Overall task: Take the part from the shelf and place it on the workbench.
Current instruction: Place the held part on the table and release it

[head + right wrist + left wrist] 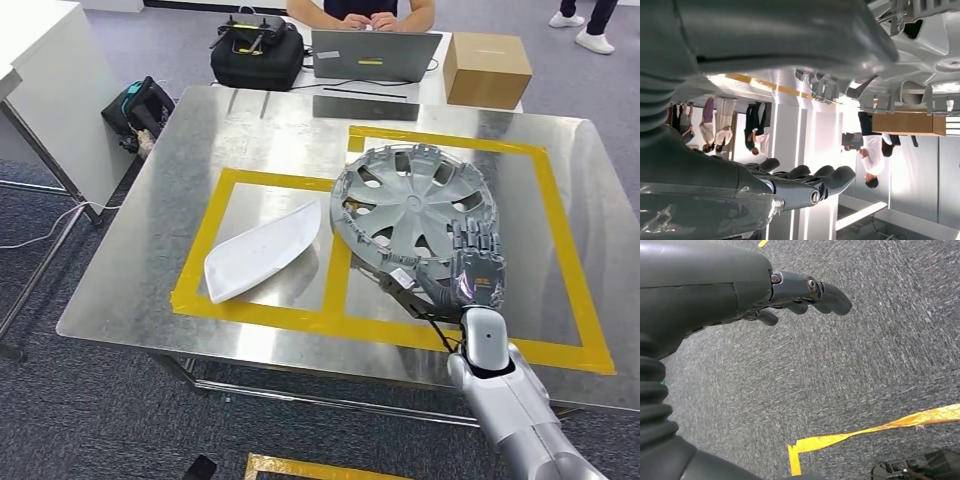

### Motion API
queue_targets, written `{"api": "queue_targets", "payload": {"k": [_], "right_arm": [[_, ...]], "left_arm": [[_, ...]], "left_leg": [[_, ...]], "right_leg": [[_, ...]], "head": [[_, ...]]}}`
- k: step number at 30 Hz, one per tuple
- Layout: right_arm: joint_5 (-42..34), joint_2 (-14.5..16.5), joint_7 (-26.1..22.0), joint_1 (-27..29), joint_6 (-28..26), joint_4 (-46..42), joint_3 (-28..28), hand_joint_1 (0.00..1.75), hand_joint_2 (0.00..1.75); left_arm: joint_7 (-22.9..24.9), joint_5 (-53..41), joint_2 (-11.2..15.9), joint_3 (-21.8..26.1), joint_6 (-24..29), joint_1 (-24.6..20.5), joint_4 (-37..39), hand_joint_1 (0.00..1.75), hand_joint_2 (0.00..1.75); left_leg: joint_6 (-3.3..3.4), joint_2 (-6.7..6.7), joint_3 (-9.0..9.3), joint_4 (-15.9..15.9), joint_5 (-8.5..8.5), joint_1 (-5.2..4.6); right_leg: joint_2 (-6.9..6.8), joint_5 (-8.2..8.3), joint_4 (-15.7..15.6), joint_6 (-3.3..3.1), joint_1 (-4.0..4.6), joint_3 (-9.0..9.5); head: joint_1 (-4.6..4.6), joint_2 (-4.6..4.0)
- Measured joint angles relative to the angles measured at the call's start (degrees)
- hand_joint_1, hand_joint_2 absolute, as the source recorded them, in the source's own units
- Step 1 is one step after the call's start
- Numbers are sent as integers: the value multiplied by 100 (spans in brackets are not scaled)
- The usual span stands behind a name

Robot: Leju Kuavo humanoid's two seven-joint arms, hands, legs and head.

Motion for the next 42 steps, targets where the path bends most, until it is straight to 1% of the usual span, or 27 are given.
{"api": "queue_targets", "payload": {"k": [9, 12, 15, 16, 17, 19, 20, 21, 22, 23, 24, 25, 26, 27, 28, 30, 31, 32, 33, 35, 36, 37, 38, 39, 40, 41, 42], "right_arm": [[3, 0, 33, -4, 38, 0, 26, 0, 0], [3, 2, 34, -4, 45, -2, 37, 0, 0], [3, 5, 33, -5, 45, -6, 42, 0, 0], [3, 6, 33, -8, 45, -9, 42, 0, 0], [3, 7, 32, -11, 45, -13, 42, 0, 0], [4, 8, 28, -6, 45, -15, 46, 0, 0], [4, 9, 27, 3, 47, -14, 49, 0, 0], [4, 9, 27, 12, 49, -14, 50, 0, 0], [4, 9, 28, 16, 50, -13, 50, 0, 0], [4, 9, 28, 15, 52, -14, 50, 0, 0], [4, 9, 28, 8, 53, -14, 50, 0, 0], [5, 9, 28, -3, 58, -15, 50, 0, 0], [5, 13, 28, -12, 64, -15, 50, 0, 0], [5, 17, 28, -19, 73, -15, 49, 0, 0], [5, 21, 28, -21, 83, -15, 49, 0, 0], [5, 28, 28, -19, 99, -15, 47, 0, 0], [5, 32, 29, -21, 105, -15, 45, 0, 0], [5, 36, 29, -24, 108, -15, 43, 0, 0], [5, 40, 29, -26, 110, -15, 41, 0, 0], [5, 43, 28, -17, 111, -15, 39, 0, 0], [5, 44, 28, -13, 111, -15, 39, 0, 0], [5, 44, 28, -11, 112, -15, 39, 0, 0], [5, 44, 28, -10, 113, -15, 39, 0, 0], [5, 44, 28, -10, 114, -15, 38, 0, 0], [5, 44, 28, -13, 115, -16, 37, 0, 0], [5, 44, 28, -19, 119, -16, 33, 0, 0], [5, 44, 28, -28, 123, -17, 28, 0, 0]], "left_arm": [[35, 43, 5, 2, 7, 0, 0, 0, 0], [38, 57, 12, 2, 8, 0, 0, 0, 0], [37, 83, 19, 2, 8, 0, 0, 0, 0], [37, 89, 20, 2, 9, 1, 0, 0, 0], [37, 94, 20, 2, 10, 0, 0, 0, 0], [38, 102, 17, 2, 11, -2, 0, 0, 0], [38, 106, 16, 2, 11, -1, 0, 0, 0], [39, 111, 14, 2, 12, 2, 0, 0, 0], [42, 116, 13, 2, 11, 5, 0, 0, 0], [45, 121, 10, 2, 11, 8, 0, 0, 0], [49, 125, 7, 2, 11, 8, 0, 0, 0], [51, 128, 5, 2, 11, 7, 0, 0, 0], [54, 131, 3, 2, 11, 6, 0, 0, 0], [56, 134, 3, 3, 12, 5, 0, 0, 0], [57, 137, 4, 3, 13, 7, 0, 0, 0], [63, 141, 5, 7, 14, 17, 0, 0, 0], [67, 143, 5, 8, 15, 22, 0, 0, 0], [70, 144, 6, 10, 15, 25, 0, 0, 0], [72, 144, 7, 11, 16, 24, 0, 0, 0], [73, 145, 7, 11, 16, 19, 0, 0, 0], [73, 145, 7, 11, 16, 18, 0, 0, 0], [73, 145, 7, 11, 16, 16, 0, 0, 0], [73, 145, 7, 11, 16, 15, 0, 0, 0], [73, 145, 7, 11, 16, 12, 0, 0, 0], [73, 145, 6, 11, 16, 6, 0, 0, 0], [73, 145, 5, 11, 18, -5, 0, 0, 0], [73, 145, 3, 11, 20, -18, 0, 0, 0]], "left_leg": [[22, -1, -1, 7, -21, -30], [56, -1, -1, 14, -39, -63], [123, 9, 15, -16, -5, -61], [147, 19, 25, -38, 18, -46], [166, 29, 34, -60, 35, -31], [182, 42, 36, -70, 44, -30], [183, 43, 33, -70, 46, -35], [182, 43, 28, -69, 51, -40], [176, 43, 24, -69, 58, -41], [164, 43, 21, -68, 68, -40], [147, 42, 17, -67, 80, -36], [119, 41, 8, -64, 96, -39], [84, 39, -2, -62, 117, -43], [43, 37, -15, -57, 142, -47], [-2, 35, -28, -60, 175, -48], [-90, 39, -57, -68, 217, -30], [-129, 50, -89, -30, 153, -20], [-162, 61, -152, 108, -7, -14], [-188, 72, -246, 364, -251, -7], [-227, 77, -462, 1102, -760, -4], [-239, 77, -517, 1395, -891, -3], [-245, 78, -498, 1538, -904, -1], [-245, 78, -384, 1489, -813, 2], [-240, 78, -175, 1259, -674, 6], [-232, 80, 108, 914, -571, 12], [-214, 77, 396, 523, -529, 10], [-186, 74, 602, 206, -538, 6]], "right_leg": [[-1, 4, -13, 13, -20, 8], [-1, 5, -28, 47, -52, 15], [7, 5, -46, 103, -69, 23], [9, -71, 37, 106, -63, -14], [10, -219, 239, 97, -55, -101], [8, -634, 958, 66, -31, -392], [9, -789, 1325, 58, -20, -537], [10, -845, 1549, 51, -9, -618], [9, -794, 1566, 43, -1, -602], [8, -653, 1366, 33, 4, -478], [7, -473, 996, 25, 6, -263], [9, -351, 604, 18, 11, -25], [21, -260, 312, 1, 21, 145], [32, -229, 139, -21, 32, 238], [45, -228, 104, -52, 50, 246], [52, -161, 110, -152, 60, 167], [50, -118, 108, -209, 59, 127], [46, -71, 100, -266, 52, 80], [41, -24, 97, -308, 49, 28], [30, 68, 99, -348, 56, -97], [24, 117, 100, -348, 59, -163], [20, 166, 102, -342, 62, -230], [17, 215, 104, -327, 62, -295], [16, 263, 105, -306, 61, -353], [16, 306, 108, -276, 62, -401], [13, 345, 113, -243, 68, -443], [9, 393, 115, -206, 75, -477]], "head": [[-1, 0], [-3, 0], [-2, 0], [4, 0], [14, 0], [26, 0], [29, 0], [29, 0], [32, 0], [32, 0], [34, 0], [35, 0], [30, 0], [30, 0], [25, 0], [26, 0], [18, 0], [14, 0], [8, 0], [4, 0], [4, 0], [4, 0], [4, 0], [3, 0], [3, 0], [5, 0], [8, 0]]}}
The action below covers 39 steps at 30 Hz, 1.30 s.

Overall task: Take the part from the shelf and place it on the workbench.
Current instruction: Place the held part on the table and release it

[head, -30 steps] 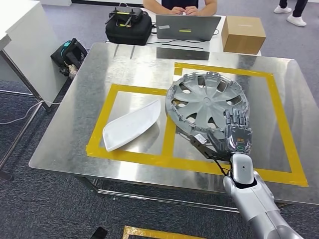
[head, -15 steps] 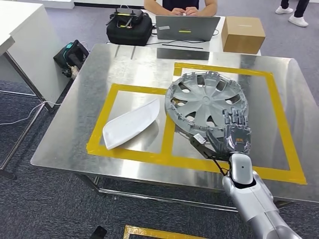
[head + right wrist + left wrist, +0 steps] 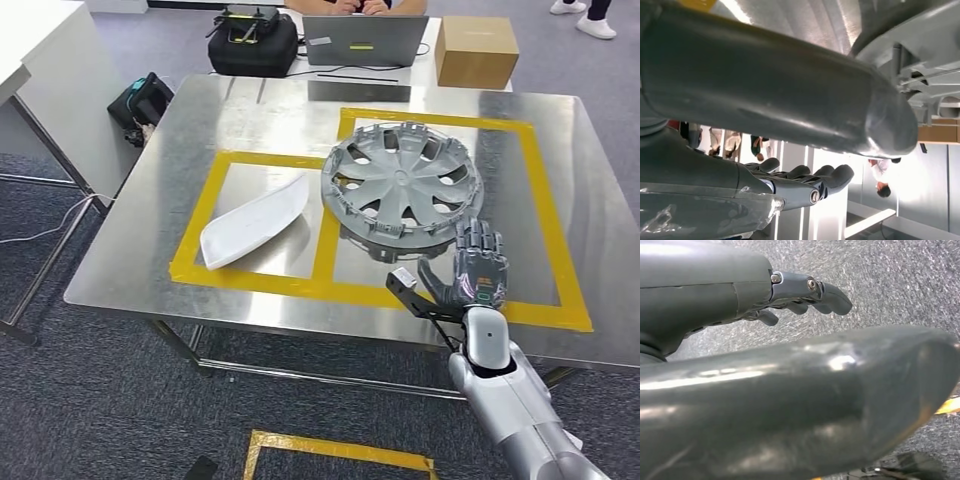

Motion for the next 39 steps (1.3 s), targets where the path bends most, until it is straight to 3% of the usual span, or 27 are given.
{"api": "queue_targets", "payload": {"k": [2, 4, 6, 8, 9, 10, 11, 13, 15, 17, 19, 20, 22, 24, 25, 26, 27, 29, 31, 32, 34, 35, 36, 39], "right_arm": [[-1, 1, 0, -4, 19, 0, -16, 0, 0], [-4, 3, -1, 29, 41, 2, -31, 0, 0], [-6, 5, -9, 61, 65, 3, -44, 0, 0], [-7, 7, -20, 61, 81, 2, -65, 0, 0], [-8, 8, -23, 57, 87, 3, -75, 0, 0], [-8, 8, -27, 56, 92, 3, -83, 0, 0], [-9, 9, -32, 56, 96, 4, -87, 0, 0], [-9, 14, -40, 43, 98, 3, -98, 0, 0], [-9, 27, -45, 11, 98, -3, -116, 0, 0], [-10, 39, -49, -15, 98, -10, -130, 0, 0], [-15, 54, -59, -22, 102, -11, -134, 0, 0], [-20, 63, -67, -30, 104, -9, -136, 0, 0], [-29, 84, -75, -49, 108, -7, -140, 0, 0], [-35, 92, -76, -47, 113, -1, -142, 0, 0], [-39, 93, -77, -42, 115, 4, -142, 0, 0], [-43, 95, -77, -39, 119, 10, -142, 0, 0], [-48, 97, -77, -37, 121, 14, -144, 0, 0], [-56, 99, -77, -41, 121, 16, -160, 0, 0], [-67, 100, -77, -57, 119, 16, -188, 0, 0], [-78, 101, -77, -59, 120, 17, -202, 0, 0], [-113, 101, -84, -27, 126, 28, -224, 0, 0], [-133, 103, -89, 8, 132, 37, -233, 0, 0], [-149, 105, -96, 41, 138, 47, -242, 0, 0], [-169, 113, -105, 79, 143, 66, -270, 0, 0]], "left_arm": [[0, 0, -1, 1, 6, -10, 0, 0, 0], [5, 3, 2, 6, 18, 12, 0, 0, 0], [15, 7, 4, 14, 30, 24, 0, 0, 0], [20, 9, 1, 19, 33, 20, 0, 0, 0], [20, 11, 0, 20, 33, 21, 0, 0, 0], [20, 13, 0, 21, 33, 23, 0, 0, 0], [20, 14, 1, 22, 33, 25, 0, 0, 0], [20, 15, -1, 24, 33, 21, 0, 0, 0], [20, 15, -7, 24, 33, 16, 0, 0, 0], [20, 15, -9, 24, 32, 13, 0, 0, 0], [24, 15, -4, 25, 32, 19, 0, 0, 0], [28, 15, -2, 25, 31, 23, 0, 0, 0], [40, 15, 1, 26, 31, 23, 0, 0, 0], [49, 15, 2, 26, 32, 16, 0, 0, 0], [51, 14, 3, 26, 32, 13, 0, 0, 0], [56, 14, 3, 26, 32, 13, 0, 0, 0], [61, 13, 3, 26, 32, 12, 0, 0, 0], [67, 13, -1, 26, 32, 0, 0, 0, 0], [68, 13, -8, 26, 34, -24, 0, 0, 0], [68, 14, -10, 26, 34, -32, 0, 0, 0], [70, 16, -6, 28, 35, -18, 1, 0, 0], [74, 19, -2, 30, 36, -4, 1, 0, 0], [78, 22, 2, 32, 36, 6, 2, 0, 0], [83, 32, 8, 35, 37, 10, 2, 0, 0]], "left_leg": [[91, -7, 126, -296, -34, -32], [207, 0, 61, -328, 48, -46], [312, 9, -19, -349, 152, -46], [367, 10, -139, -345, 255, -63], [376, 10, -209, -342, 312, -75], [379, 9, -281, -340, 369, -87], [378, 9, -351, -337, 423, -98], [364, 9, -467, -333, 527, -115], [326, 10, -549, -327, 622, -135], [269, 13, -591, -330, 720, -136], [197, 11, -626, -325, 754, -124], [158, 11, -663, -261, 646, -118], [85, 13, -808, 182, 132, -89], [30, 15, -961, 886, -349, -54], [9, 15, -980, 1137, -402, -38], [-7, 15, -932, 1231, -322, -23], [-21, 16, -800, 1151, -165, -8], [-50, 16, -295, 547, 48, 25], [-2, 3, 148, -135, -23, 22], [46, -3, 225, -310, -71, 3], [169, 4, 163, -376, -15, -24], [223, 12, 117, -380, 41, -30], [275, 20, 64, -386, 102, -31], [353, 22, -147, -386, 283, -49]], "right_leg": [[-12, 111, -30, 73, 0, -43], [-17, 120, -41, 133, -29, -89], [-16, -251, 285, 162, -38, -210], [-12, -800, 1019, 166, -14, -391], [-10, -951, 1350, 159, 1, -441], [-9, -984, 1540, 146, 16, -426], [-9, -897, 1528, 125, 31, -313], [-7, -638, 986, 62, 70, 178], [-4, -625, 217, -1, 109, 745], [-1, -705, -148, -43, 139, 938], [-14, -628, -188, -102, 137, 871], [-22, -570, -196, -144, 126, 833], [-32, -428, -210, -204, 104, 721], [-32, -286, -204, -218, 102, 541], [-34, -220, -199, -207, 101, 451], [-36, -158, -190, -190, 98, 362], [-37, -99, -179, -167, 91, 275], [-38, 6, -141, -106, 82, 120], [-42, 118, -106, -39, 84, 4], [-45, 180, -111, -8, 80, -34], [-42, 264, -135, 54, 49, -85], [-38, 177, -88, 80, 32, -127], [-32, -14, 62, 102, 24, -187], [-23, -823, 1088, 123, 31, -432]], "head": [[5, 0], [5, 0], [11, 0], [22, 0], [25, 0], [26, 0], [25, 0], [23, 0], [19, 0], [17, 0], [23, 0], [18, 0], [5, 0], [-6, 0], [-4, 0], [-6, 0], [-5, 0], [-7, 0], [-4, 0], [-2, 0], [0, 0], [4, 0], [12, 0], [39, 0]]}}
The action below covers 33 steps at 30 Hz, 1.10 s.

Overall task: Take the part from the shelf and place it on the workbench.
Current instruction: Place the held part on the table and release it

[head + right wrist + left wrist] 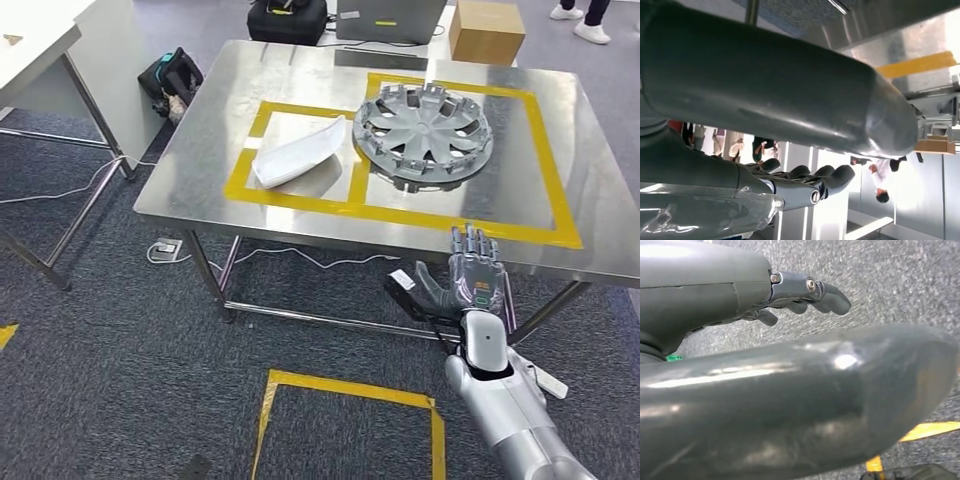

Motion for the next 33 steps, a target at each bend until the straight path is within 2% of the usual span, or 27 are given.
{"api": "queue_targets", "payload": {"k": [1, 2, 3, 4, 5, 7, 8, 9, 10, 11, 12, 13, 15, 16, 17, 18, 19, 20, 22, 23, 24, 26, 28, 30, 31, 32, 33], "right_arm": [[-2, 1, 0, 7, -1, 6, -7, 0, 0], [-5, 2, 0, 20, -1, 12, -10, 0, 0], [-8, 3, 0, 33, -1, 17, -12, 0, 0], [-10, 6, 0, 42, -2, 20, -14, 0, 0], [-11, 10, -1, 40, -2, 21, -16, 0, 0], [-12, 22, -4, 26, -5, 20, -23, 0, 0], [-13, 27, -5, 27, -7, 21, -28, 0, 0], [-13, 31, -7, 36, -7, 21, -32, 0, 0], [-13, 38, -7, 44, -7, 24, -35, 0, 0], [-15, 46, -6, 49, -6, 26, -39, 0, 0], [-18, 54, -5, 50, -5, 28, -44, 0, 0], [-23, 60, -4, 49, -5, 30, -49, 0, 0], [-42, 62, -5, 61, -7, 32, -58, 0, 0], [-54, 63, -6, 76, -9, 32, -58, 0, 0], [-68, 65, -6, 98, -12, 33, -61, 0, 0], [-86, 66, -5, 122, -15, 33, -67, 0, 0], [-113, 67, -5, 147, -19, 34, -81, 0, 0], [-156, 68, -8, 169, -27, 34, -102, 0, 0], [-297, 70, -47, 215, -57, 34, -165, 0, 0], [-400, 72, -87, 242, -73, 35, -201, 0, 0], [-533, 73, -140, 280, -83, 38, -243, 0, 0], [-902, 79, -278, 404, -80, 50, -354, 0, 0], [-1384, 92, -470, 597, -80, 102, -521, 0, 0], [-1902, 115, -716, 835, -131, 266, -757, 0, 0], [-2160, 133, -858, 963, -184, 396, -900, 0, 0], [-2411, 156, -1009, 1092, -247, 549, -1053, 0, 0], [-2647, 181, -1180, 1212, -316, 719, -1215, 0, 0]], "left_arm": [[0, 2, 2, 1, 1, 3, 0, 0, 0], [0, 6, 4, 3, 1, 8, 0, 0, 0], [0, 8, 7, 4, 2, 12, 0, 0, 0], [0, 9, 8, 5, 2, 13, 0, 0, 0], [0, 11, 9, 6, 3, 13, 0, 0, 0], [0, 12, 11, 7, 5, 10, 0, 0, 0], [0, 13, 13, 7, 7, 8, 0, 0, 0], [0, 13, 16, 8, 8, 9, 0, 0, 0], [0, 15, 22, 10, 9, 11, 0, 0, 0], [0, 16, 27, 11, 9, 15, 0, 0, 0], [0, 17, 32, 12, 9, 19, 0, 0, 0], [0, 19, 36, 13, 9, 20, 0, 0, 0], [0, 20, 37, 13, 13, 20, 0, 0, 0], [0, 20, 38, 13, 15, 19, 0, 0, 0], [2, 20, 38, 13, 17, 20, 0, 0, 0], [12, 21, 39, 13, 17, 21, 0, 0, 0], [26, 25, 39, 13, 16, 22, 0, 0, 0], [47, 35, 40, 15, 13, 21, 0, 0, 0], [84, 68, 46, 26, 2, 17, 0, 0, 0], [93, 93, 47, 40, -5, 15, 0, 0, 0], [96, 119, 46, 59, -18, 16, 0, 0, 0], [101, 173, 37, 106, -48, 34, 0, 0, 0], [113, 205, 29, 147, -71, 61, 0, 0, 0], [134, 220, 12, 186, -74, 81, 0, 0, 0], [145, 225, 3, 208, -67, 95, 0, 0, 0], [152, 227, -3, 230, -56, 112, 0, 0, 0], [156, 228, -5, 249, -43, 130, 0, 0, 0]], "left_leg": [[2, 0, -80, 2, 62, -6], [-2, 0, -158, 5, 120, -10], [-11, 0, -231, 9, 175, -10], [-26, 0, -292, 13, 224, -9], [-49, 0, -343, 17, 268, -10], [-105, 5, -415, 25, 357, -22], [-133, 7, -442, 22, 413, -25], [-161, 7, -461, 12, 473, -28], [-191, 6, -490, 3, 509, -25], [-224, 6, -524, 24, 470, -23], [-257, 6, -576, 137, 326, -20], [-286, 8, -659, 373, 95, -14], [-323, 10, -863, 1109, -396, -7], [-329, 10, -939, 1441, -499, -6], [-325, 10, -956, 1637, -467, -6], [-309, 10, -891, 1654, -332, -8], [-281, 10, -729, 1481, -160, -12], [-241, 10, -480, 1157, -36, -23], [-162, 10, 62, 377, -33, -56], [-136, 11, 228, 102, -101, -69], [-117, 10, 294, -46, -148, -78], [-67, 12, 275, -128, -139, -59], [2, 14, 248, -152, -79, -36], [40, 4, 202, -149, -31, -36], [46, -2, 175, -147, -9, -39], [43, -7, 148, -142, 12, -40], [36, -8, 124, -137, 28, -41]], "right_leg": [[2, -103, 305, -3, 7, -27], [4, -79, 454, -8, 12, 19], [6, 47, 403, -15, 16, 162], [7, 205, 155, -22, 16, 396], [9, 285, -225, -27, 15, 681], [24, 246, -986, -37, 24, 1198], [33, 185, -1196, -44, 35, 1320], [40, 178, -1280, -61, 47, 1356], [35, 208, -1292, -93, 38, 1326], [28, 257, -1290, -136, 32, 1280], [19, 311, -1296, -191, 21, 1231], [12, 359, -1304, -239, 12, 1176], [8, 448, -1303, -299, 25, 1053], [6, 490, -1304, -308, 32, 993], [3, 539, -1304, -313, 40, 932], [1, 586, -1303, -310, 48, 873], [1, 634, -1303, -303, 57, 818], [2, 678, -1302, -290, 63, 771], [2, 750, -1293, -248, 84, 704], [0, 787, -1287, -221, 91, 675], [-5, 826, -1285, -191, 95, 647], [-7, 846, -1259, -136, 91, 583], [2, 609, -948, -82, 81, 447], [8, 184, -216, -33, 68, 184], [8, 25, 128, -16, 65, 70], [8, -45, 315, -8, 65, 33], [8, -12, 276, -6, 65, 105]], "head": [[1, 0], [1, 0], [1, 0], [1, 0], [2, 0], [-6, 0], [-8, 0], [-10, 0], [-5, 0], [-11, 0], [-18, 0], [-26, 0], [-38, 0], [-40, 0], [-39, 0], [-39, 0], [-39, 0], [-38, 0], [-36, 0], [-35, 0], [-33, 0], [-32, 0], [-8, 0], [18, 0], [19, 0], [20, 0], [21, 0]]}}
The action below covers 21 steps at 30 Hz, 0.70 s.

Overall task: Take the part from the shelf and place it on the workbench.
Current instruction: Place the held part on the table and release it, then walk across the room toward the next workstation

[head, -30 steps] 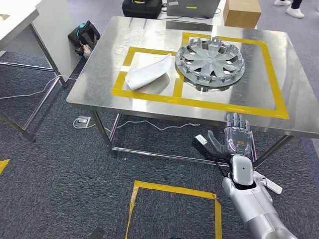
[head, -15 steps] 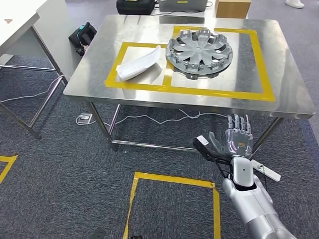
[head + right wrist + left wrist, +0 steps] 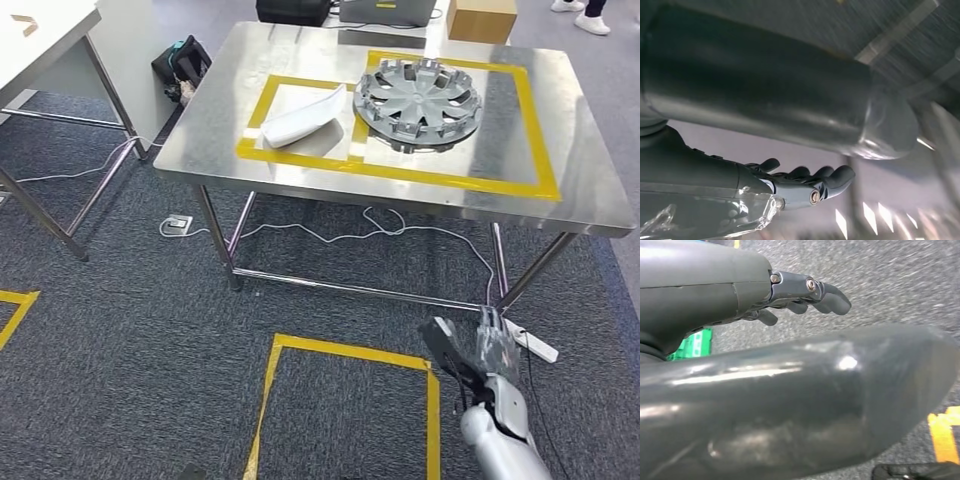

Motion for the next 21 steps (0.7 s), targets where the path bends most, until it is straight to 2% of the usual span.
{"api": "queue_targets", "payload": {"k": [1, 3, 4, 5, 7, 9, 13, 15, 17, 21], "right_arm": [[-213, 29, -183, 101, -70, 184, -167, 0, 0], [-503, 91, -508, 250, -200, 547, -490, 0, 0], [-581, 123, -616, 298, -254, 704, -627, 0, 0], [-631, 152, -676, 333, -283, 843, -742, 0, 0], [-768, 211, -750, 376, -261, 1106, -931, 0, 0], [-1036, 261, -879, 415, -148, 1448, -1161, 0, 0], [-1659, 372, -1271, 552, 99, 2307, -1798, 0, 0], [-1816, 429, -1308, 662, 242, 2670, -2070, 0, 0], [-1932, 485, -1224, 778, 418, 2972, -2296, 0, 0], [-1926, 586, -768, 943, 625, 3346, -2587, 0, 0]], "left_arm": [[1, 1, -1, 14, 14, 14, 0, 0, 0], [1, 2, -4, 37, 36, 24, 0, 0, 0], [1, 2, -6, 48, 43, 21, 0, 0, 0], [1, 5, -7, 60, 47, 17, 0, 0, 0], [1, 21, -4, 87, 64, 12, 0, 0, 0], [1, 48, -4, 130, 91, 12, 0, 0, 0], [1, 96, -5, 207, 150, 17, 0, 0, 0], [1, 94, -12, 235, 167, 15, 0, 0, 0], [1, 75, -27, 249, 180, 13, 0, 0, 0], [1, 6, -74, 249, 259, 7, 0, 0, 0]], "left_leg": [[-9, 0, -17, 6, 13, 0], [-40, 6, -41, 25, 28, -10], [-60, 11, -54, 36, 34, -22], [-68, 18, -69, 48, 34, -36], [-1, 28, -93, 62, 46, -54], [57, 30, -100, 51, 75, -53], [-41, 29, -115, 4, 133, -33], [-97, 29, -128, -8, 149, -22], [-141, 30, -141, -11, 157, -11], [-171, 30, -163, -11, 168, -8]], "right_leg": [[-1, 121, -266, -4, 0, 188], [-5, 362, -1085, -27, 3, 719], [-3, 426, -1389, -56, 5, 904], [2, 443, -1560, -81, 4, 1001], [17, 458, -1602, -119, 4, 996], [18, 470, -1603, -131, 15, 981], [10, 496, -1599, -184, 44, 947], [10, 505, -1596, -206, 54, 928], [10, 510, -1593, -219, 60, 915], [12, 526, -1592, -240, 62, 895]], "head": [[-1, 0], [-1, 0], [-4, 0], [-7, 0], [-15, 0], [-15, 0], [-14, 0], [-13, 0], [-11, 0], [-10, 0]]}}
